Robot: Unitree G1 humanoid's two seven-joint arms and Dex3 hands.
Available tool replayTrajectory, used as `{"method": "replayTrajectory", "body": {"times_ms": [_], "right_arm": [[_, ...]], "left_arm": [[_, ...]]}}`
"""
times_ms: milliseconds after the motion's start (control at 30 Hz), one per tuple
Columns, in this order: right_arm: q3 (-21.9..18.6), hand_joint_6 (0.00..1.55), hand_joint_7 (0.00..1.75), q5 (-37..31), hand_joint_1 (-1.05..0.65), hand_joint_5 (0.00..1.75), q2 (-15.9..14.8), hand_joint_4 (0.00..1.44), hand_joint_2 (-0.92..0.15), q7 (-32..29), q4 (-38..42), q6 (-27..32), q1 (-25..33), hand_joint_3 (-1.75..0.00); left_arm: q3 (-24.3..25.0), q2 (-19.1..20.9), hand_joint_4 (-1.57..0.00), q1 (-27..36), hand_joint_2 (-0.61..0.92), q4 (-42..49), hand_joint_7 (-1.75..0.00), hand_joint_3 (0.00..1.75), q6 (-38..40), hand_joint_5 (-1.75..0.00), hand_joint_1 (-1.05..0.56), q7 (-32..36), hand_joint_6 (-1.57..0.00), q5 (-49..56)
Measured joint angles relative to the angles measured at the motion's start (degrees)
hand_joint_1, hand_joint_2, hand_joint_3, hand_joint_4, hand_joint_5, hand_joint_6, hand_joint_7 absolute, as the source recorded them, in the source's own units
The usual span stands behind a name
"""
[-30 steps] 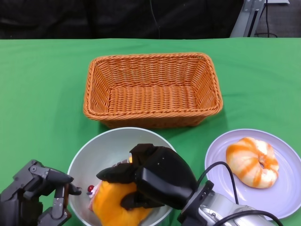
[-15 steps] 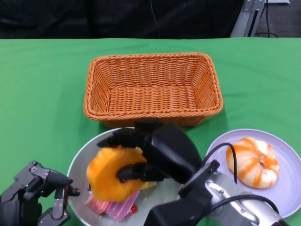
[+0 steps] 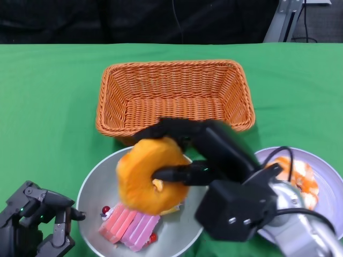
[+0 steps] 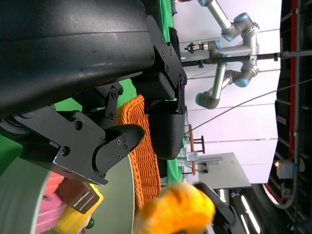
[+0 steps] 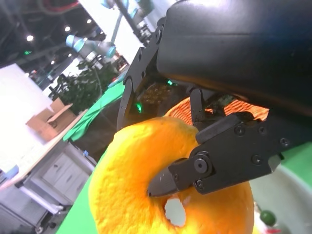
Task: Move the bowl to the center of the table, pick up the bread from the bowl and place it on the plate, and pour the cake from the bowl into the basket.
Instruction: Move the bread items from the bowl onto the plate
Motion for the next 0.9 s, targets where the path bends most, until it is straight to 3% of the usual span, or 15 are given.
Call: {"method": "replayTrajectory", "body": {"times_ms": [233, 467, 733, 900], "right_arm": [[-8.7, 0.79, 0.84, 7.8, -0.12, 1.46, -4.0, 0.74, -0.92, 5.4, -6.8, 5.2, 4.2, -0.1], [-15.2, 0.78, 0.86, 13.0, -0.09, 1.38, -4.9, 0.73, -0.92, 7.6, -14.6, 13.7, 8.3, -0.15], [-21.2, 0.76, 0.85, 14.4, -0.05, 1.41, -8.8, 0.7, -0.92, 7.4, -11.5, 10.6, 11.1, -0.18], [-22.1, 0.75, 0.85, 14.3, -0.06, 1.42, -10.1, 0.7, -0.92, 7.2, -9.5, 9.6, 12.0, -0.18]], "left_arm": [[0.6, 1.1, -0.76, 0.1, 0.66, 0.1, -1.27, 0.97, 0.1, -1.46, 0.01, -0.5, -0.75, -1.0], [1.2, 1.2, -0.78, 0.1, 0.62, 0.4, -1.3, 1.05, 0.2, -1.47, 0.02, -0.6, -0.74, -1.0], [1.7, 1.9, -0.76, 0.0, 0.62, 0.6, -1.32, 1.05, 0.4, -1.51, 0.03, -2.1, -0.73, -3.1], [1.8, 1.9, -0.75, -0.1, 0.62, 0.7, -1.32, 1.03, 0.8, -1.51, 0.03, -2.2, -0.73, -3.6]]}}
